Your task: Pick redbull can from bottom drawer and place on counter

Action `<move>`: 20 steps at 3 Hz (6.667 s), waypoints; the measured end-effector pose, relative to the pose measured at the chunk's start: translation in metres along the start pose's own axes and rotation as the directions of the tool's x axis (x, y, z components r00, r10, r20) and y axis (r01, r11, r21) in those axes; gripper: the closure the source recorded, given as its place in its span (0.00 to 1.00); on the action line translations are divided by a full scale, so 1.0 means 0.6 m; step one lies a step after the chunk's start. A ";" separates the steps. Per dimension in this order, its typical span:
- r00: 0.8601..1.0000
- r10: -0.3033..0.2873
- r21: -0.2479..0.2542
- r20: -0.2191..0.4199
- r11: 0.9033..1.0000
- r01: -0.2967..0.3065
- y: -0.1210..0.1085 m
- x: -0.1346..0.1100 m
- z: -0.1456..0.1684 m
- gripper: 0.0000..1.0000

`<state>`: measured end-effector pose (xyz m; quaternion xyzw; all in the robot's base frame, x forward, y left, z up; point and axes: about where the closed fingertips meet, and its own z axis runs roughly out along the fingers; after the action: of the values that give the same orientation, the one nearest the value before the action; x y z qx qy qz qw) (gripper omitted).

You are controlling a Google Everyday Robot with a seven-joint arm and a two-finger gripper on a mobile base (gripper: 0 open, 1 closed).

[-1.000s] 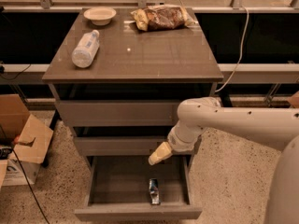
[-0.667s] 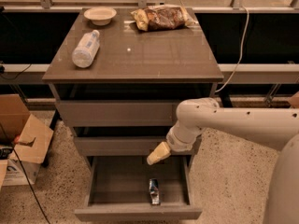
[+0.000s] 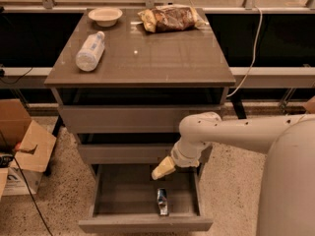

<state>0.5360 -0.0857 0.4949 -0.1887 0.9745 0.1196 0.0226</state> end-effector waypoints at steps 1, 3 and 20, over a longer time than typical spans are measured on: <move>0.998 0.068 0.018 -0.002 0.998 -0.068 -0.004 0.011 0.055 0.00; 0.983 0.184 0.002 -0.007 0.983 -0.184 -0.027 -0.005 0.173 0.00; 0.974 0.223 -0.161 -0.028 0.961 -0.225 -0.067 0.187 0.117 1.00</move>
Offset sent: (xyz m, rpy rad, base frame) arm 0.0120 0.0119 -0.1239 0.0025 0.0526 -0.2337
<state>0.4469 -0.1453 0.4075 -0.0790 0.9766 0.1999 -0.0112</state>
